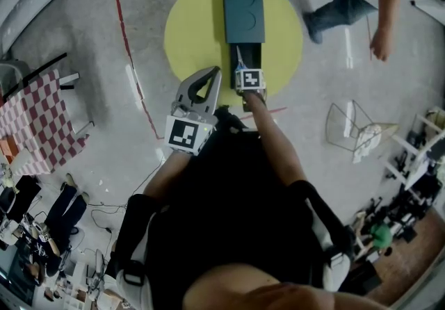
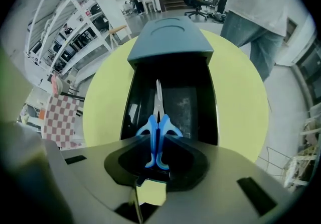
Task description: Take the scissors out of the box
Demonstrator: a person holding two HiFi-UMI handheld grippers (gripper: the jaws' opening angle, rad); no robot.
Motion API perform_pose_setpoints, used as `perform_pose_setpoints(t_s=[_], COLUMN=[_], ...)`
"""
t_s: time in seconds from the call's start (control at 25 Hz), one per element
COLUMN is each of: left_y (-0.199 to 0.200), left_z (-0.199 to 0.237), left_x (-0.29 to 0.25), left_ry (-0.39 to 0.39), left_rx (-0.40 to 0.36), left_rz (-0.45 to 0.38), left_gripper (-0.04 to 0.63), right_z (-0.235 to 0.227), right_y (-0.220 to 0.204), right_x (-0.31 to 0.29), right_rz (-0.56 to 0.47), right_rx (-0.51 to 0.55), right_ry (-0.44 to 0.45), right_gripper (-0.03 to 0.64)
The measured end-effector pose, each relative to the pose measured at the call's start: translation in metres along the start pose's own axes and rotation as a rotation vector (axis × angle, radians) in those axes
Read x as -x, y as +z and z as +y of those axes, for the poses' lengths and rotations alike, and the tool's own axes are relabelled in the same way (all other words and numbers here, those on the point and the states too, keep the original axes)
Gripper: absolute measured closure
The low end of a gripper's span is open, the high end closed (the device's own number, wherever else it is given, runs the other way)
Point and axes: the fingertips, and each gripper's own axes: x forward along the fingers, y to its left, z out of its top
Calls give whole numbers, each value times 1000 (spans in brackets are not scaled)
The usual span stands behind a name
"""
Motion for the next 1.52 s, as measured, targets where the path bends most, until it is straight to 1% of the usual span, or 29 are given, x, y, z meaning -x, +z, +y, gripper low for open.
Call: perform_pose_setpoints(t_s=[0.12,0.2,0.32,0.48,0.56,0.6,0.68,0.72,0.8,0.92,1.04,1.08,1.32,1.44,1.52], left_y=[1,2,3,1,0,0,1,2,3,3,2,2,0,-5,-11], left_z=[-9,-15,-22,-31,-35,-38,-44,-48,-55,-63,-73,-76,-100,-111,-116], left_x=[1,4,9,17,21,23,25,25,25,28,34,36,51,59,63], left_ry=[-2,-3,-1,-2,-2,-3,-4,-4,-5,-5,-1,1,20,37,43], left_rx=[-6,-10,-14,-27,-35,-38,-37,-36,-39,-49,-54,-57,-78,-85,-112], left_rz=[-7,-13,-20,-25,-29,-32,-37,-38,-42,-48,-52,-54,-67,-60,-48], left_gripper=[609,609,609,609,609,609,609,609,609,609,609,609,609,609,609], right_z=[-7,-12,-8,-8,-8,-10,-25,-30,-26,-25,-33,-32,-21,-18,-16], right_y=[-2,-9,-4,-8,-4,-5,-10,-9,-5,-6,-6,-6,-6,-8,-10], right_x=[9,15,22,29,33,36,43,48,60,75,91,97,138,153,166], right_rz=[-6,13,-31,-45,-83,-91,-91,-99,-130,-156,-202,-218,-334,-387,-411], right_rx=[0,-6,6,-1,14,19,34,39,39,32,48,52,94,105,116], right_ry=[-17,-33,-13,-12,-10,-19,-80,-95,-68,-60,-91,-88,-45,-12,1], right_gripper=[535,535,535,535,535,535,535,535,535,535,535,535,535,535,536])
